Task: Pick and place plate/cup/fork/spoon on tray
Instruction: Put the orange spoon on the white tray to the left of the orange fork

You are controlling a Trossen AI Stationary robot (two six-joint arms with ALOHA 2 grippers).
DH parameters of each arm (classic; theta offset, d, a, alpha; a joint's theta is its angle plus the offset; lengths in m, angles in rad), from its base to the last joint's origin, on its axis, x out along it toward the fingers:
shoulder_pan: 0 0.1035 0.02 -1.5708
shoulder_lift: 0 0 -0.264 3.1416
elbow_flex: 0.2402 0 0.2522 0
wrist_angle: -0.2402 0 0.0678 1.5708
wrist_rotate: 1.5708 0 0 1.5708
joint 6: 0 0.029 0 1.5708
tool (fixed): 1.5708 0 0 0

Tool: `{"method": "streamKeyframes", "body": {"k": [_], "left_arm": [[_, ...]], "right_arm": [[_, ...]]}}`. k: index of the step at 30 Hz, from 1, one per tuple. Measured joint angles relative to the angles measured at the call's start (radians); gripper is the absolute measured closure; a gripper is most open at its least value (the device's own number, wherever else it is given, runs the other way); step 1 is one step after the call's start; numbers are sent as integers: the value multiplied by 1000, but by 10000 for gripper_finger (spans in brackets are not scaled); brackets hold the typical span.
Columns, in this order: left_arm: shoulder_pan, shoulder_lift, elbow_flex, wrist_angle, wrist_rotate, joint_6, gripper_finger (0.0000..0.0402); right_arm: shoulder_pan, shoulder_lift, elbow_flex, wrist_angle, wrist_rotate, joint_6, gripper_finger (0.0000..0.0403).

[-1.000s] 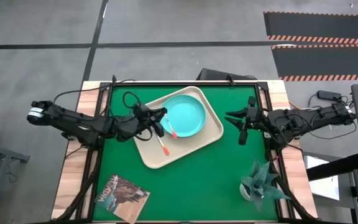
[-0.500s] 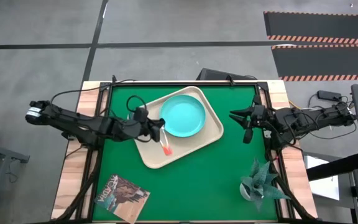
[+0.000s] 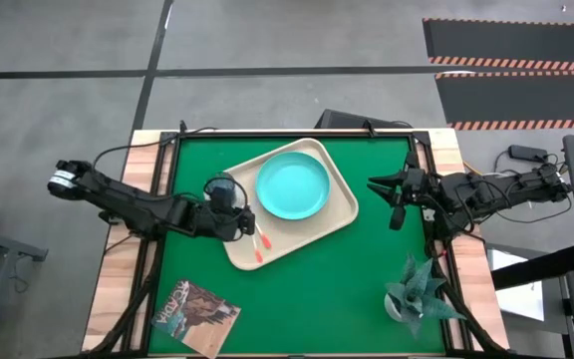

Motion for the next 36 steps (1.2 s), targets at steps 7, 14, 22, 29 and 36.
{"method": "streamKeyframes", "body": {"k": [7,14,22,29,36], "left_arm": [[0,41,-13,-2,-9,-9,394],[-1,38,-71,-1,-13,41,394],[-1,35,-132,1,-27,-21,394],[-1,35,-142,1,-59,-73,393],[-1,35,-147,3,-101,-218,393]], "right_arm": [[0,0,0,-6,0,5,344],[0,0,0,-6,0,5,344],[0,0,0,-6,0,2,344],[0,0,0,-5,1,0,344],[0,0,0,-5,2,-2,344]]}}
